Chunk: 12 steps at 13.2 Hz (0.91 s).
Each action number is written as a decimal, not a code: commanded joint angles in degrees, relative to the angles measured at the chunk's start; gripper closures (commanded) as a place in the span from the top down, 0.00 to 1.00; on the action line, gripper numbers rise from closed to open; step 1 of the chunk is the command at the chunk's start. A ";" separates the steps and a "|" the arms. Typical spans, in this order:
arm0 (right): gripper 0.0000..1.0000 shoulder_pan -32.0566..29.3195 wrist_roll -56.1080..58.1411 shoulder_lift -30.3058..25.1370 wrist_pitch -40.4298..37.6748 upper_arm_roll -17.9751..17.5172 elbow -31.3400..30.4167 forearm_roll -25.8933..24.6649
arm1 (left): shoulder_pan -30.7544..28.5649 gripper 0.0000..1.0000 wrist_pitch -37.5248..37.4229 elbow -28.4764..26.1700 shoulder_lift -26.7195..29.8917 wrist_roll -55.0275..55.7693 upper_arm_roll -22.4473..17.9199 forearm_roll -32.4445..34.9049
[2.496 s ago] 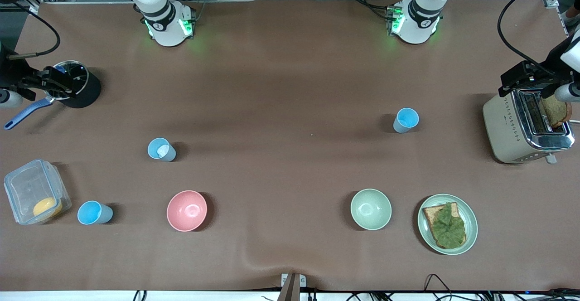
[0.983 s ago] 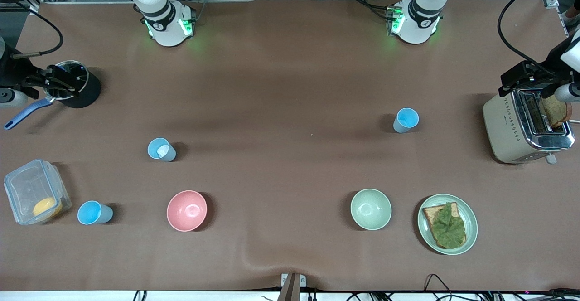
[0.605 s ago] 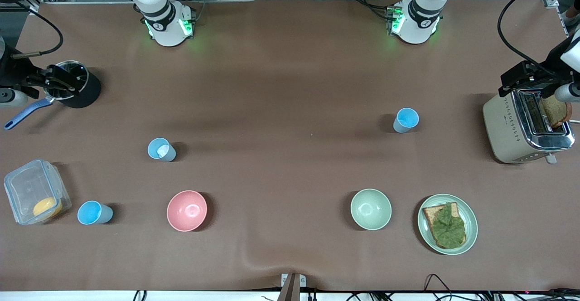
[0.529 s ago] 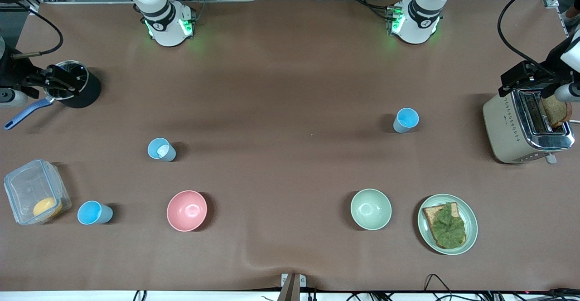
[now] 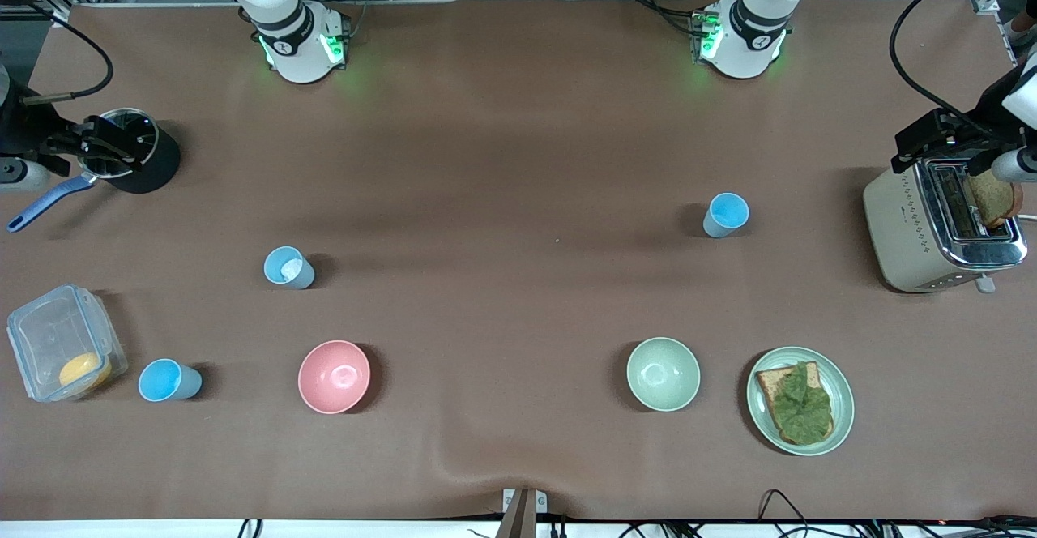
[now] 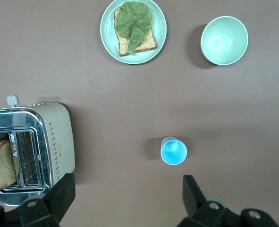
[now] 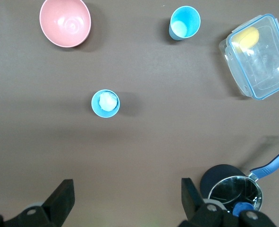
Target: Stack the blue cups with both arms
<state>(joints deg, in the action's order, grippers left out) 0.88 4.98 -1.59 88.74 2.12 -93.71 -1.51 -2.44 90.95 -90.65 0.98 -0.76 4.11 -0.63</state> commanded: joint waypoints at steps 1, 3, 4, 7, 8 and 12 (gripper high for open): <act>1.00 -0.89 0.20 -0.17 -0.49 -0.63 0.02 0.55 | -0.11 1.00 -0.33 0.39 0.34 0.76 0.20 0.99; 1.00 -0.88 0.20 0.44 -0.84 -0.54 -0.24 0.55 | -0.11 1.00 -0.33 0.39 0.34 1.02 0.20 1.07; 1.00 -0.97 0.20 1.75 -0.93 -0.63 -0.33 0.55 | -0.11 1.00 -0.33 0.39 0.34 0.68 0.20 1.07; 1.00 -0.10 0.38 5.97 -2.16 -0.72 -0.33 0.55 | -0.11 1.00 -0.33 0.39 0.34 1.02 0.20 1.07; 1.00 0.95 0.46 8.51 -2.16 -0.72 -0.50 0.55 | -0.20 1.00 -0.33 0.39 0.43 0.68 0.20 1.07; 1.00 2.81 0.46 16.77 4.48 -0.72 -1.99 0.64 | 0.06 1.00 -0.33 0.39 0.34 1.20 0.20 1.25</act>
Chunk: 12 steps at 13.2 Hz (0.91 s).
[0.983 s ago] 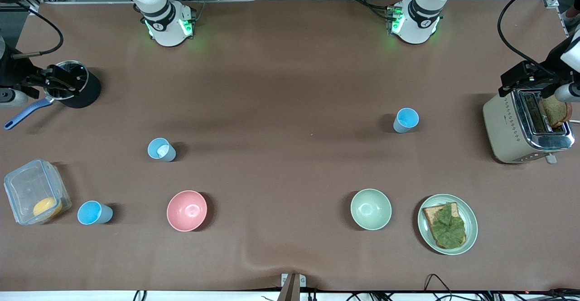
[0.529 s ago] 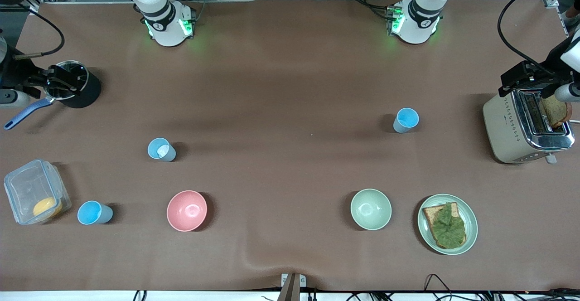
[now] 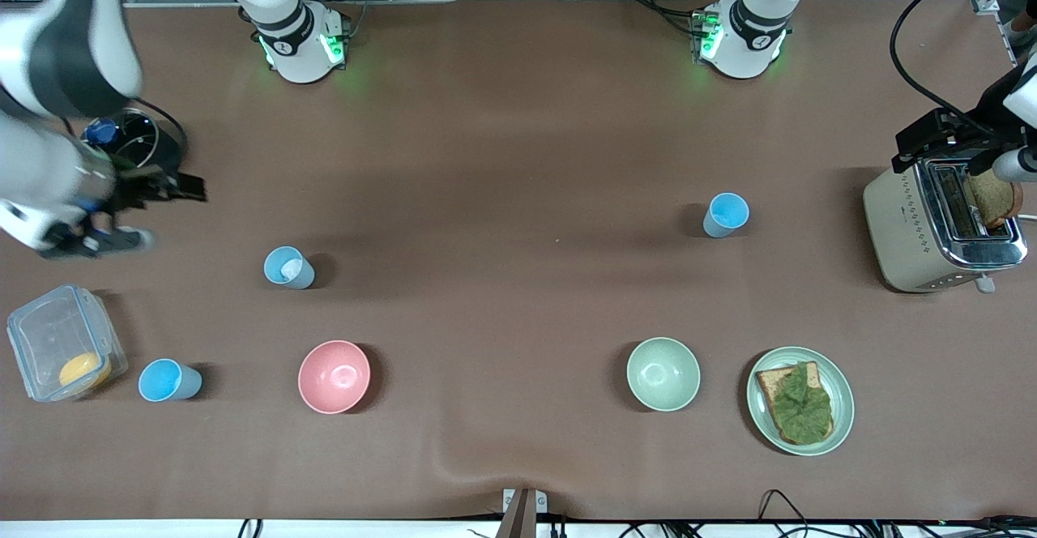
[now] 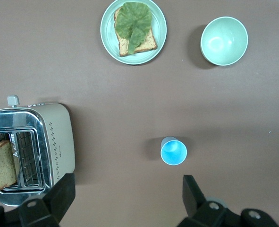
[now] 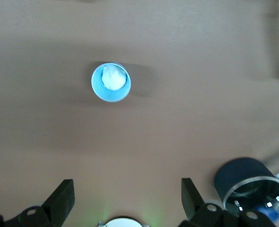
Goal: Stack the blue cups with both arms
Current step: 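Reach the right gripper down to the blue cup near the pink bowl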
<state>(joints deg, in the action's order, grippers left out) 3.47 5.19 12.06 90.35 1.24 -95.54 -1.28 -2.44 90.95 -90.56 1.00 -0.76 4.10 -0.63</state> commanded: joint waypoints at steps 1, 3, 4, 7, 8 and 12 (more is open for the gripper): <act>1.00 -0.04 0.17 4.19 6.56 0.16 -2.35 0.40 | -0.02 1.00 -0.33 0.29 0.32 1.11 0.21 1.25; 1.00 -0.13 0.17 4.29 14.55 0.16 -7.88 2.40 | -0.11 1.00 -0.33 0.38 0.32 0.94 0.21 1.25; 1.00 -0.31 0.26 4.47 18.68 0.16 -10.52 4.86 | -0.11 1.00 -0.33 0.38 0.41 0.67 0.21 1.25; 1.00 0.13 0.26 4.73 33.00 0.16 -19.57 5.59 | -0.20 1.00 -0.33 0.47 0.41 0.76 0.12 1.34; 1.00 0.13 0.26 5.17 36.97 0.16 -21.69 5.59 | -0.11 1.00 -0.33 0.55 0.32 1.11 0.12 1.34; 0.70 -0.31 0.26 9.03 43.84 0.16 -23.11 5.59 | -0.20 1.00 -0.33 0.47 0.41 1.02 0.12 1.34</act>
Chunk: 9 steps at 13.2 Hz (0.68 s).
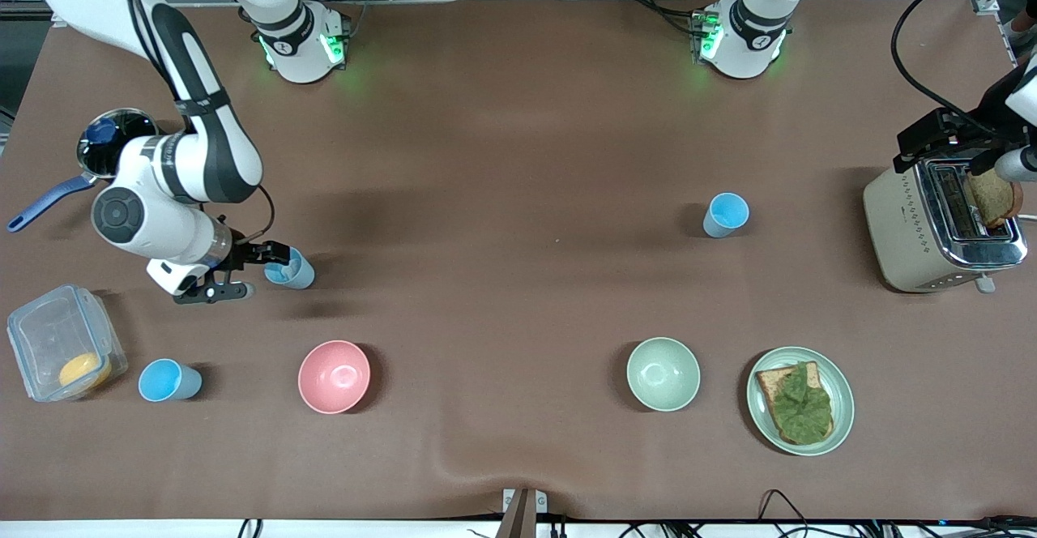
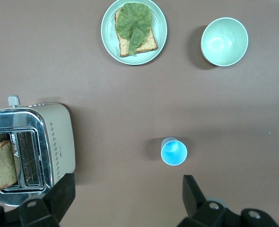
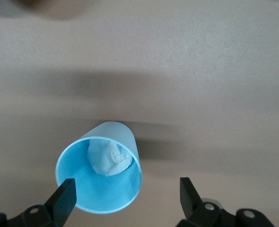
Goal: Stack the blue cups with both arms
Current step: 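Close the right gripper around the blue cup's rim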
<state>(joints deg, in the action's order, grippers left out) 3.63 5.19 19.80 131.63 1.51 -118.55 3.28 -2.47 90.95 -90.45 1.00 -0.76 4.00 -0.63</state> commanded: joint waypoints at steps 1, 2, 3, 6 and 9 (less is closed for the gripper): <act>0.58 -0.30 0.26 2.34 3.37 -0.10 -0.11 1.02 | -0.08 1.00 -0.33 0.27 0.32 1.20 0.22 1.34; 0.40 -0.38 0.26 3.14 4.16 -0.10 -0.11 1.02 | -0.08 1.00 -0.33 0.27 0.32 1.03 0.22 1.34; 0.21 -0.56 0.26 3.32 4.43 -0.10 -0.02 1.02 | -0.17 1.00 -0.33 0.27 0.32 0.68 0.31 1.34; 0.00 -0.21 0.18 3.32 3.64 -0.19 0.07 1.02 | -0.25 1.00 -0.33 0.27 0.32 -0.29 0.22 1.16; 0.00 0.32 -0.35 2.88 -1.96 -0.80 2.78 1.11 | -0.17 1.00 -1.12 0.27 0.49 -0.65 0.22 0.72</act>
<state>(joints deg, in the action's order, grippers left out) 3.66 5.17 23.30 133.57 1.36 -117.90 3.36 -2.47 90.87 -90.45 1.00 -0.89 4.00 -0.63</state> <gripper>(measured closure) 0.969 0.000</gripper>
